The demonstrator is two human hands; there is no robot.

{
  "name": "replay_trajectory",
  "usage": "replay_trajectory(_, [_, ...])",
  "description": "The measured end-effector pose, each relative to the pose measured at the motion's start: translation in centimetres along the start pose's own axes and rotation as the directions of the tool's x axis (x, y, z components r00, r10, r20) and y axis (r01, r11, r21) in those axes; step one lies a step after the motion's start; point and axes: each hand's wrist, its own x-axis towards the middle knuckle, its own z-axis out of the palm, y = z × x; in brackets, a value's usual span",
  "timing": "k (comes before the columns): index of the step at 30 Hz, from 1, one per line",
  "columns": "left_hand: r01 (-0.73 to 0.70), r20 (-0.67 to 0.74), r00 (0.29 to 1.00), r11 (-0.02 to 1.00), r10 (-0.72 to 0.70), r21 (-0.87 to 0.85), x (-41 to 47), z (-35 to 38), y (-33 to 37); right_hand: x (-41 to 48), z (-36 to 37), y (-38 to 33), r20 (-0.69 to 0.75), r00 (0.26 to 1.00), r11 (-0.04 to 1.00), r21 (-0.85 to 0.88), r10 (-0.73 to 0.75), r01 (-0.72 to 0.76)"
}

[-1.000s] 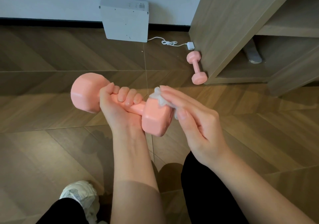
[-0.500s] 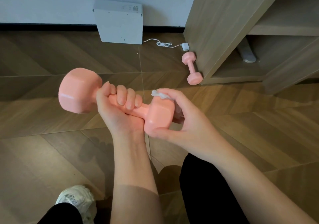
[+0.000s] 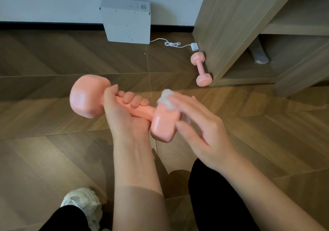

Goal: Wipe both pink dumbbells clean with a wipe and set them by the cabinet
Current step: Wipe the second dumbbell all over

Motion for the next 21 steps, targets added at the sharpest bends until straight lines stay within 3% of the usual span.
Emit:
replay_trajectory(2, [-0.026,0.042,0.999,1.000,0.026,0.002,0.0,0.0,0.2,0.2,0.0,-0.1,-0.033,0.999,0.993,0.113,0.037,-0.033])
replay_trajectory(6, [-0.008,0.086,0.996,1.000,0.010,-0.018,-0.1,0.2,0.3,0.2,0.7,-0.2,-0.109,0.990,0.985,0.136,-0.094,0.108])
replay_trajectory(10, [0.015,0.091,0.996,1.000,-0.014,-0.007,-0.4,-0.1,0.0,0.8,0.6,-0.1,-0.128,0.987,0.973,0.223,0.096,-0.066])
replay_trajectory(14, [0.047,0.109,0.993,0.998,-0.042,-0.044,-0.5,0.0,0.5,0.4,0.8,-0.2,-0.163,0.985,0.977,0.194,-0.056,0.088])
replay_trajectory(18, [0.055,0.193,0.980,0.998,-0.052,-0.015,-1.0,0.0,0.5,0.8,0.8,0.3,-0.055,0.963,0.893,0.392,0.262,-0.221])
replay_trajectory(21, [0.116,0.254,0.961,0.993,-0.110,-0.010,-0.9,0.2,0.8,0.9,0.3,0.4,0.039,0.937,0.763,0.568,0.348,-0.307])
